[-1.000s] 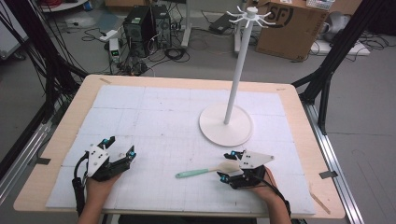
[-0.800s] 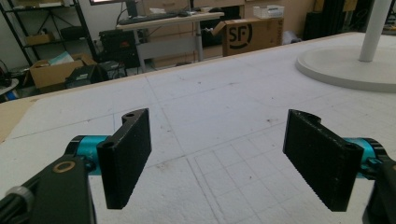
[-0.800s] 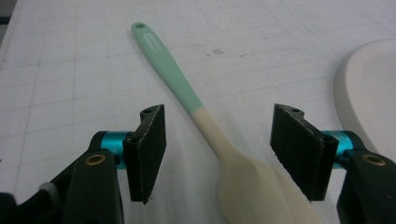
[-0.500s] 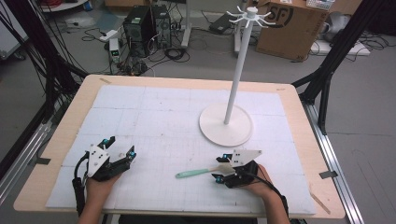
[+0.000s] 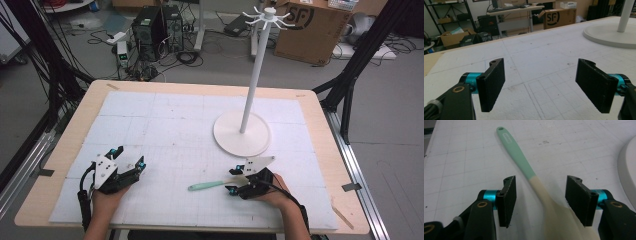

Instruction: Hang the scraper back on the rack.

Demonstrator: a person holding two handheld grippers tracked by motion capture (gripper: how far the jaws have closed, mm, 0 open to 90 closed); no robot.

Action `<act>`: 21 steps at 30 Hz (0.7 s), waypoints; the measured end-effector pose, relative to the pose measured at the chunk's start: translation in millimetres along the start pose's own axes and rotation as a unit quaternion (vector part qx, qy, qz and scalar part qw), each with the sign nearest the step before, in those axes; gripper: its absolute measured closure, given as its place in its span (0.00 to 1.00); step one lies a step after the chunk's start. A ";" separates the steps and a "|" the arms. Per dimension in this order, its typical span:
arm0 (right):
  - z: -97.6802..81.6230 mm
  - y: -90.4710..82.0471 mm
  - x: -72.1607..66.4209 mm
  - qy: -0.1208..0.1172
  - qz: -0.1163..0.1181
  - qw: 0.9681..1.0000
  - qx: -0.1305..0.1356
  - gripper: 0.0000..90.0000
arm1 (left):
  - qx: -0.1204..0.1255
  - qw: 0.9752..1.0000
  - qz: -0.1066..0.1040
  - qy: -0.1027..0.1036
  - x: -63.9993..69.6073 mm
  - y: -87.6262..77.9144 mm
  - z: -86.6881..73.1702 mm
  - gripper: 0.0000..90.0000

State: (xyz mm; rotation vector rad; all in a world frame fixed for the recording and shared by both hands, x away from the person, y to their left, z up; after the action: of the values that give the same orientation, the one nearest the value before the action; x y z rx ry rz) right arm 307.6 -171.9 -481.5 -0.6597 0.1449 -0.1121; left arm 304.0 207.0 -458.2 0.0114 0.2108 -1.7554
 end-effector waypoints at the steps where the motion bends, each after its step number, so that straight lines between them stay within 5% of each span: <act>1: 0.0 0.9 0.5 -0.007 -0.002 1.000 -0.004 0.50 | 0.000 1.000 0.000 0.000 0.0 0.0 0.0 0.27; 11: -0.6 2.2 -0.3 -0.002 0.004 1.000 -0.012 0.60 | 0.000 1.000 0.000 0.000 0.2 0.0 0.0 0.27; 21: -0.5 1.6 -2.6 0.000 0.012 1.000 -0.009 0.84 | -0.001 1.000 0.000 0.000 0.0 0.1 0.0 0.27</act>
State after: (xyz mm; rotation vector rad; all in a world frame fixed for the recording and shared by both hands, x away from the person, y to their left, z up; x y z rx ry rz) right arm 305.1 -170.5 -482.5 -0.6755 0.1544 -0.0872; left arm 304.2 207.0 -458.2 0.0113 0.2126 -1.7548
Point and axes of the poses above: each handheld gripper's, and its own axes: y roughly forward along the jaws, z roughly out of its top, x roughly to its right, the point moved 5 cm from there along y, roughly forward along the jaws, and after that the axes turned 11 degrees about z, right-handed, at the moved point
